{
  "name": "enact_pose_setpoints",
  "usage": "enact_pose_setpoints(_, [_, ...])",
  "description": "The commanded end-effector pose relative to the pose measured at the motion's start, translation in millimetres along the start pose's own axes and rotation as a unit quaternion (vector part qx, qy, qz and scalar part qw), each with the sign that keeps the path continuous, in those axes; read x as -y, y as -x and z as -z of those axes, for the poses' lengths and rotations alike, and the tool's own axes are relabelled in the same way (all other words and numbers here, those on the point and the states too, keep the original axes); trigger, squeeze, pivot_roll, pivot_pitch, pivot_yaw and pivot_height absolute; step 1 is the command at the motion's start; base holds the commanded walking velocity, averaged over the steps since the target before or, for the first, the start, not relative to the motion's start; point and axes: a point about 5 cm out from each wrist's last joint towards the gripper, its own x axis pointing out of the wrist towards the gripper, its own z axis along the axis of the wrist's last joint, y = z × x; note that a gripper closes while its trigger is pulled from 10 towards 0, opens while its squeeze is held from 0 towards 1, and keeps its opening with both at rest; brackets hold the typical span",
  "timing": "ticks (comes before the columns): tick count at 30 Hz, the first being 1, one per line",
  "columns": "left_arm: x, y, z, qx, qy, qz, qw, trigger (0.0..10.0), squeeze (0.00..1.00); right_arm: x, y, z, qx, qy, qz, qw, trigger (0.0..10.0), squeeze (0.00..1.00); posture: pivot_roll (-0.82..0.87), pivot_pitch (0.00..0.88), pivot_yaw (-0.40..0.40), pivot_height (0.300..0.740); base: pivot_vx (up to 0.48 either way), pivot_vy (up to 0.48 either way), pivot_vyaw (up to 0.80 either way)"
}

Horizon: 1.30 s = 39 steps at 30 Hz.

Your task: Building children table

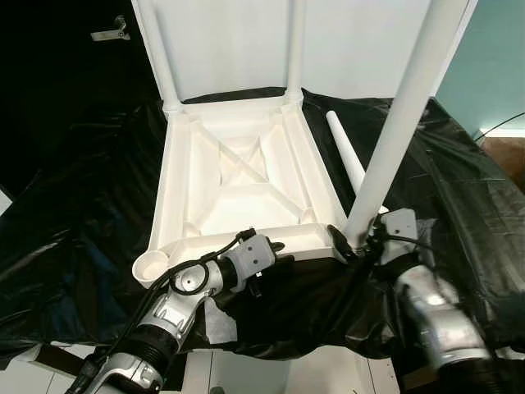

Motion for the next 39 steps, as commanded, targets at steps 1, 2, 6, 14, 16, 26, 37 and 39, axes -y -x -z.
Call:
enact_pose_setpoints(1, [15.7, 1.2, 18, -0.042, 0.018, 0.047, 0.998, 10.0, 0.00, -3.9, -0.7, -1, -0.002, -0.005, -0.029, 1.000, 10.0, 0.00, -0.03, 0.012, 0.001, 0.740, 0.000, 0.000, 0.00])
enact_pose_setpoints(2, [15.4, 1.1, 18, -0.042, 0.018, 0.047, 0.998, 10.0, 0.00, -0.2, 0.0, -4, -0.004, 0.002, -0.055, 0.998, 10.0, 0.00, -0.03, 0.012, 0.002, 0.740, 0.000, 0.000, 0.00])
enact_pose_setpoints(6, [15.1, 1.4, 18, -0.042, 0.018, 0.047, 0.998, 10.0, 0.00, 5.5, -1.8, -8, -0.009, 0.016, -0.077, 0.997, 10.0, 0.00, -0.02, 0.013, 0.002, 0.740, 0.000, 0.000, 0.00])
enact_pose_setpoints(14, [16.1, 3.7, 19, -0.043, 0.019, 0.046, 0.998, 10.0, 0.00, 10.8, -1.4, -7, -0.034, 0.034, -0.120, 0.992, 0.0, 0.00, -0.01, 0.017, 0.005, 0.740, 0.000, 0.000, 0.00])
enact_pose_setpoints(16, [16.3, 3.9, 19, -0.043, 0.019, 0.046, 0.998, 10.0, 0.00, 10.1, 0.6, -2, -0.046, 0.036, -0.129, 0.990, 0.0, 0.00, -0.01, 0.018, 0.004, 0.740, 0.000, 0.000, 0.00])
enact_pose_setpoints(26, [16.7, 3.0, 18, -0.042, 0.018, 0.048, 0.998, 10.0, 0.00, 1.9, 3.9, 11, -0.075, 0.035, -0.129, 0.988, 0.0, 0.00, -0.02, 0.019, 0.004, 0.740, 0.000, 0.000, 0.00])
enact_pose_setpoints(37, [17.1, 2.2, 18, -0.042, 0.016, 0.052, 0.998, 10.0, 0.00, -25.1, -4.4, 33, -0.056, -0.084, 0.070, 0.992, 0.0, 0.00, -0.02, 0.019, 0.001, 0.740, 0.000, 0.000, 0.00])
enact_pose_setpoints(39, [16.2, 2.4, 18, -0.042, 0.017, 0.051, 0.998, 10.0, 0.00, -27.3, -3.6, 37, -0.060, -0.099, 0.100, 0.988, 0.0, 0.00, -0.02, 0.019, 0.001, 0.740, 0.000, 0.000, 0.00])
